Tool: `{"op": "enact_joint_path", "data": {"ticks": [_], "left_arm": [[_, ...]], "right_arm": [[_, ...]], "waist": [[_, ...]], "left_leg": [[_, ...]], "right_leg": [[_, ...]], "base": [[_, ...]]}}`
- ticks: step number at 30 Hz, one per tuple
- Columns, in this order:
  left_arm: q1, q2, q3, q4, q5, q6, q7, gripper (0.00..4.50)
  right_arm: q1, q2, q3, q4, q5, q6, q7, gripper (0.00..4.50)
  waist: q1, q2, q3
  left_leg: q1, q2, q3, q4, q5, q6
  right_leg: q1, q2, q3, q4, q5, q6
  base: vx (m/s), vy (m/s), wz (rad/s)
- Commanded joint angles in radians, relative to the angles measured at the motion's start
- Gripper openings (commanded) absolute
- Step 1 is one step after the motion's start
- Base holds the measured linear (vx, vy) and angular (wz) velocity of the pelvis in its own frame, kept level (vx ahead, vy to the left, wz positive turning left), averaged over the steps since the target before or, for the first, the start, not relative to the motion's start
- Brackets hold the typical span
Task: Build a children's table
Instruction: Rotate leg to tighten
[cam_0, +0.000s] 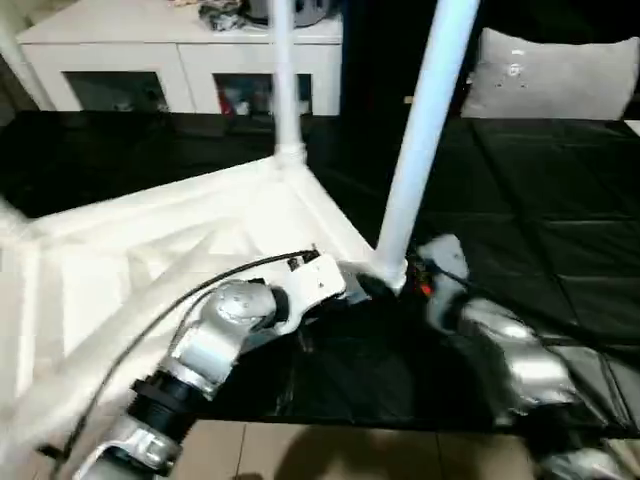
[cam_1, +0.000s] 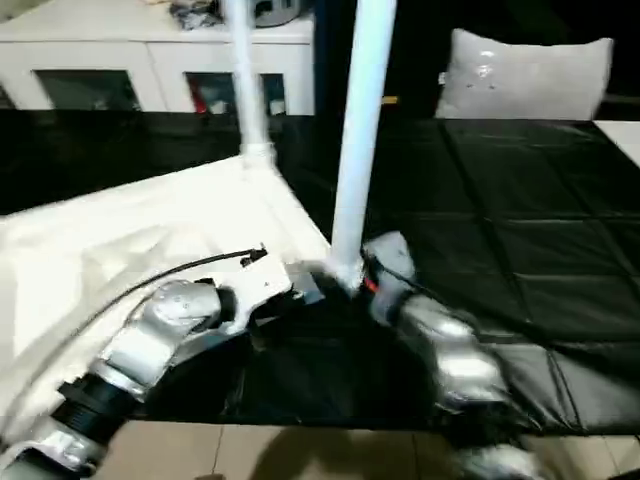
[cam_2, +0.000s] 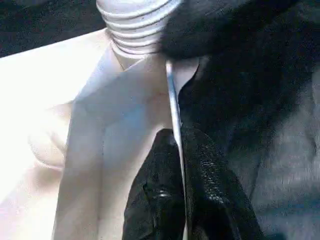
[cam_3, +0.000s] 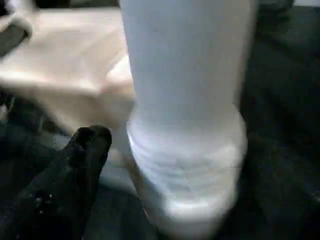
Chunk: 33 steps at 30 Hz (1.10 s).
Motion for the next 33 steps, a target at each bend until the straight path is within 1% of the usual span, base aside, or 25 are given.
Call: {"op": "enact_joint_path", "data": {"ticks": [1,3,4,5,6,7,8,9,11,12,13,15,16,17,19,20,21,22,23,24,25,26,28,29,33], "left_arm": [[-0.006,0.039,-0.018,0.027,0.0,-0.08,-0.082,0.0],[-0.008,0.069,-0.025,0.029,-0.013,-0.117,-0.139,0.0],[-0.009,0.08,-0.029,0.032,-0.018,-0.132,-0.159,0.0],[-0.012,0.091,-0.033,0.035,-0.02,-0.143,-0.177,0.0],[-0.017,0.102,-0.039,0.044,-0.024,-0.159,-0.196,0.0],[-0.03,0.127,-0.054,0.064,-0.029,-0.196,-0.244,0.0],[-0.034,0.134,-0.058,0.07,-0.031,-0.208,-0.257,0.0],[-0.034,0.135,-0.059,0.07,-0.031,-0.209,-0.258,0.0],[-0.037,0.138,-0.06,0.079,-0.032,-0.222,-0.267,0.0],[-0.041,0.153,-0.069,0.083,-0.045,-0.253,-0.32,0.0],[-0.044,0.162,-0.076,0.083,-0.056,-0.273,-0.359,0.0],[-0.046,0.168,-0.083,0.079,-0.06,-0.282,-0.382,0.0],[-0.049,0.175,-0.098,0.073,-0.06,-0.298,-0.418,0.0],[-0.049,0.175,-0.098,0.073,-0.06,-0.298,-0.418,0.0],[-0.051,0.177,-0.105,0.072,-0.058,-0.303,-0.427,0.0],[-0.058,0.183,-0.123,0.074,-0.054,-0.327,-0.45,0.0],[-0.06,0.184,-0.127,0.075,-0.054,-0.332,-0.457,0.0],[-0.06,0.184,-0.128,0.075,-0.054,-0.333,-0.458,0.0],[-0.061,0.183,-0.131,0.074,-0.054,-0.335,-0.462,0.0],[-0.062,0.183,-0.133,0.073,-0.053,-0.336,-0.464,0.0],[-0.063,0.182,-0.134,0.074,-0.054,-0.341,-0.469,0.0],[-0.063,0.181,-0.134,0.075,-0.054,-0.341,-0.469,0.0],[-0.066,0.178,-0.133,0.081,-0.055,-0.349,-0.477,0.0],[-0.065,0.177,-0.133,0.083,-0.055,-0.352,-0.48,0.0],[-0.062,0.177,-0.133,0.082,-0.056,-0.352,-0.482,0.0]], "right_arm": [[0.001,-0.041,0.01,-0.052,0.003,-0.016,0.082,4.44],[0.002,-0.083,0.015,-0.067,0.006,-0.018,0.136,4.44],[0.002,-0.098,0.019,-0.071,0.006,-0.021,0.158,4.44],[0.001,-0.114,0.023,-0.077,0.007,-0.021,0.18,4.44],[0.002,-0.137,0.033,-0.09,0.018,-0.004,0.219,4.44],[0.003,-0.182,0.059,-0.118,0.038,0.019,0.301,4.44],[0.003,-0.193,0.065,-0.125,0.043,0.025,0.321,4.44],[0.003,-0.195,0.066,-0.126,0.044,0.025,0.323,4.44],[0.003,-0.2,0.067,-0.129,0.046,0.027,0.334,4.44],[-0.012,-0.206,0.078,-0.121,0.041,0.015,0.364,4.44],[-0.026,-0.209,0.092,-0.113,0.038,0.004,0.391,4.44],[-0.034,-0.209,0.105,-0.107,0.037,0.003,0.413,4.44],[-0.049,-0.202,0.131,-0.09,0.028,-0.005,0.446,4.44],[-0.049,-0.202,0.131,-0.09,0.028,-0.005,0.446,4.44],[-0.054,-0.199,0.139,-0.084,0.025,-0.004,0.454,4.09],[-0.068,-0.192,0.152,-0.069,0.03,0.003,0.472,4.09],[-0.072,-0.189,0.155,-0.065,0.032,0.004,0.476,4.09],[-0.073,-0.189,0.156,-0.065,0.033,0.004,0.477,3.9],[-0.076,-0.186,0.159,-0.061,0.034,0.006,0.481,3.9],[-0.078,-0.185,0.16,-0.059,0.035,0.007,0.483,3.75],[-0.08,-0.183,0.164,-0.056,0.037,0.01,0.492,3.67],[-0.081,-0.183,0.164,-0.055,0.037,0.01,0.493,3.56],[-0.083,-0.183,0.173,-0.049,0.036,0.009,0.507,3.35],[-0.08,-0.18,0.18,-0.048,0.033,0.005,0.512,3.35],[-0.077,-0.176,0.183,-0.047,0.032,0.002,0.513,2.96]], "waist": [[0.002,-0.006,-0.052],[0.003,-0.005,-0.055],[0.002,-0.006,-0.056],[0.002,-0.006,-0.056],[0.002,-0.005,-0.056],[0.005,-0.007,-0.056],[0.009,-0.006,-0.057],[0.01,-0.006,-0.056],[0.013,-0.007,-0.057],[0.014,-0.01,-0.057],[0.017,-0.009,-0.058],[0.019,-0.008,-0.058],[0.021,-0.013,-0.059],[0.023,-0.009,-0.059],[0.029,-0.009,-0.06],[0.033,-0.011,-0.06],[0.033,-0.01,-0.06],[0.034,-0.009,-0.06],[0.037,-0.01,-0.062],[0.038,-0.012,-0.063],[0.042,-0.011,-0.063],[0.044,-0.012,-0.063],[0.045,-0.012,-0.062],[0.046,-0.011,-0.06],[0.046,-0.012,-0.059]], "left_leg": [[-0.019,0.022,0.004,-0.059,-0.149,0.081],[-0.02,0.023,0.003,-0.057,-0.132,0.089],[-0.021,0.024,0.004,-0.055,-0.117,0.095],[-0.021,0.024,0.005,-0.054,-0.112,0.099],[-0.02,0.025,0.005,-0.053,-0.111,0.1],[-0.019,0.023,0.007,-0.052,-0.116,0.11],[-0.018,0.026,0.007,-0.052,-0.113,0.113],[-0.02,0.026,0.007,-0.052,-0.109,0.115],[-0.018,0.028,0.007,-0.051,-0.117,0.108],[-0.019,0.028,0.007,-0.052,-0.115,0.106],[-0.019,0.028,0.007,-0.052,-0.113,0.103],[-0.017,0.031,0.008,-0.052,-0.113,0.101],[-0.016,0.032,0.009,-0.051,-0.108,0.102],[-0.017,0.032,0.009,-0.051,-0.104,0.103],[-0.015,0.034,0.009,-0.049,-0.096,0.101],[-0.016,0.034,0.009,-0.05,-0.092,0.102],[-0.016,0.034,0.008,-0.05,-0.094,0.1],[-0.015,0.035,0.009,-0.049,-0.097,0.097],[-0.016,0.035,0.008,-0.048,-0.093,0.093],[-0.017,0.034,0.009,-0.046,-0.09,0.093],[-0.019,0.034,0.008,-0.045,-0.084,0.092],[-0.02,0.033,0.009,-0.043,-0.082,0.09],[-0.021,0.032,0.009,-0.043,-0.086,0.088],[-0.02,0.032,0.01,-0.044,-0.109,0.08],[-0.02,0.034,0.008,-0.047,-0.127,0.068]], "right_leg": [[0.055,-0.064,0.053,-0.083,-0.212,-0.155],[0.056,-0.063,0.052,-0.077,-0.173,-0.17],[0.056,-0.063,0.053,-0.073,-0.137,-0.182],[0.056,-0.063,0.052,-0.071,-0.122,-0.193],[0.056,-0.063,0.052,-0.07,-0.117,-0.197],[0.057,-0.062,0.051,-0.072,-0.124,-0.201],[0.057,-0.062,0.051,-0.069,-0.117,-0.205],[0.057,-0.061,0.051,-0.068,-0.113,-0.205],[0.056,-0.066,0.051,-0.069,-0.123,-0.21],[0.056,-0.066,0.051,-0.069,-0.126,-0.21],[0.056,-0.066,0.051,-0.067,-0.133,-0.211],[0.054,-0.066,0.052,-0.065,-0.123,-0.215],[0.054,-0.065,0.052,-0.063,-0.111,-0.219],[0.053,-0.066,0.052,-0.061,-0.109,-0.224],[0.052,-0.067,0.054,-0.058,-0.09,-0.229],[0.053,-0.067,0.053,-0.057,-0.086,-0.23],[0.053,-0.067,0.052,-0.055,-0.085,-0.232],[0.052,-0.068,0.054,-0.055,-0.084,-0.232],[0.052,-0.068,0.054,-0.054,-0.08,-0.231],[0.053,-0.068,0.054,-0.053,-0.075,-0.231],[0.053,-0.067,0.054,-0.051,-0.068,-0.23],[0.052,-0.067,0.055,-0.05,-0.067,-0.225],[0.051,-0.067,0.055,-0.051,-0.077,-0.222],[0.049,-0.067,0.055,-0.055,-0.112,-0.215],[0.049,-0.068,0.055,-0.059,-0.156,-0.198]], "base": [[0.0,0.0,0.0],[0.0,0.0,0.0],[0.0,0.0,0.0],[0.0,0.0,0.0],[0.0,0.0,0.0],[0.0,0.0,0.0],[0.0,0.0,0.0],[0.0,0.0,0.0],[0.0,0.0,0.0],[0.0,0.0,0.0],[0.0,0.0,0.0],[0.0,0.0,0.0],[0.0,0.0,0.0],[0.0,0.0,0.0],[0.0,0.0,0.0],[0.0,0.0,0.0],[0.0,0.0,0.0],[0.0,0.0,0.0],[0.0,0.0,0.0],[0.0,0.0,0.0],[0.0,0.0,0.0],[0.0,0.0,0.0],[0.0,0.0,0.0],[0.0,0.0,0.0],[0.0,0.0,0.0]]}}
